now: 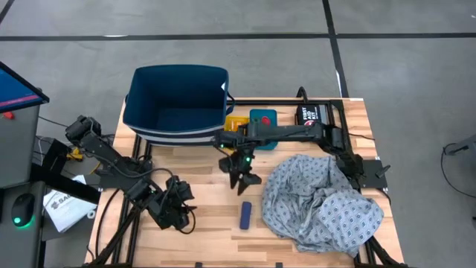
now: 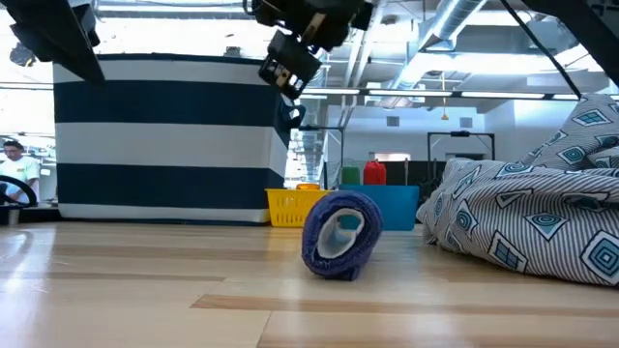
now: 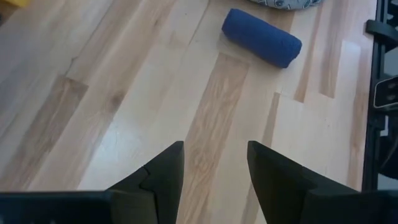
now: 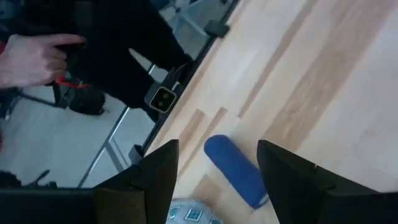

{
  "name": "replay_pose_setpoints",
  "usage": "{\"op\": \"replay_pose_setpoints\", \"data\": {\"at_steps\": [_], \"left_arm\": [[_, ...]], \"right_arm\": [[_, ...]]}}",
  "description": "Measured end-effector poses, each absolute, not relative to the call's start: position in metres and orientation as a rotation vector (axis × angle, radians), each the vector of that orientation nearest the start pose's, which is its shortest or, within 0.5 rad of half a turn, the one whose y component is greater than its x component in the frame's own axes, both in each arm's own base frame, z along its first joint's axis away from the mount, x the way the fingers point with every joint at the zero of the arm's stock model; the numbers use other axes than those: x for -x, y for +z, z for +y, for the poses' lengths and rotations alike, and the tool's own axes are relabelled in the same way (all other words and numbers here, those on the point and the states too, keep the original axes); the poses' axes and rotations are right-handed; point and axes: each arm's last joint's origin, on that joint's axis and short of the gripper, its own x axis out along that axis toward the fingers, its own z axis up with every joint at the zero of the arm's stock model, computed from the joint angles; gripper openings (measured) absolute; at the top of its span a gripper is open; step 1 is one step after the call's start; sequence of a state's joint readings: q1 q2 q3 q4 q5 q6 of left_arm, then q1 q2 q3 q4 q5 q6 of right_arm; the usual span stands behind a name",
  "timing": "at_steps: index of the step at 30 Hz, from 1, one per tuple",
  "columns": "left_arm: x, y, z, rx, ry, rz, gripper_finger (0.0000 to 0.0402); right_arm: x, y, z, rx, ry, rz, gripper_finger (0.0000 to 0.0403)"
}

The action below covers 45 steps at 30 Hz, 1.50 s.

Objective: Pick & place medical supplies in basket/bin
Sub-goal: Put the blue bandage into the right blue bin

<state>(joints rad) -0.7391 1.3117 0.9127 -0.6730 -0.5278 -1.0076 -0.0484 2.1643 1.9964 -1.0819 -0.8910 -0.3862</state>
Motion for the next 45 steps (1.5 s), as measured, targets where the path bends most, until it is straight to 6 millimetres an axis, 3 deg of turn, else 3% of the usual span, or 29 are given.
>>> {"op": "replay_pose_setpoints", "data": {"at_steps": [7,11,15,24,33,38,45], "left_arm": [[-0.194,0.238,-0.152,0.380,0.294,0.823,0.0168],[-0.200,0.238,-0.147,0.407,0.316,0.807,0.0168],[-0.207,0.240,-0.140,0.445,0.339,0.779,0.0168],[-0.219,0.243,-0.132,0.530,0.332,0.760,0.0168],[-0.228,0.243,-0.119,0.577,0.358,0.763,0.0168],[-0.235,0.245,-0.112,0.575,0.353,0.735,0.0168],[-0.240,0.245,-0.103,0.535,0.329,0.752,0.0168]], "right_arm": [[-0.439,0.211,0.010,-0.278,0.990,0.993,0.0214],[-0.436,0.195,0.028,-0.264,1.027,0.997,0.0214],[-0.436,0.194,0.042,-0.216,1.059,0.979,0.0214],[-0.432,0.190,0.059,0.120,1.126,0.938,0.0214],[-0.429,0.190,0.045,0.229,1.227,0.835,0.0214],[-0.429,0.191,0.054,0.336,1.362,0.657,0.0214],[-0.430,0.190,0.051,0.373,1.374,0.627,0.0220]]}}
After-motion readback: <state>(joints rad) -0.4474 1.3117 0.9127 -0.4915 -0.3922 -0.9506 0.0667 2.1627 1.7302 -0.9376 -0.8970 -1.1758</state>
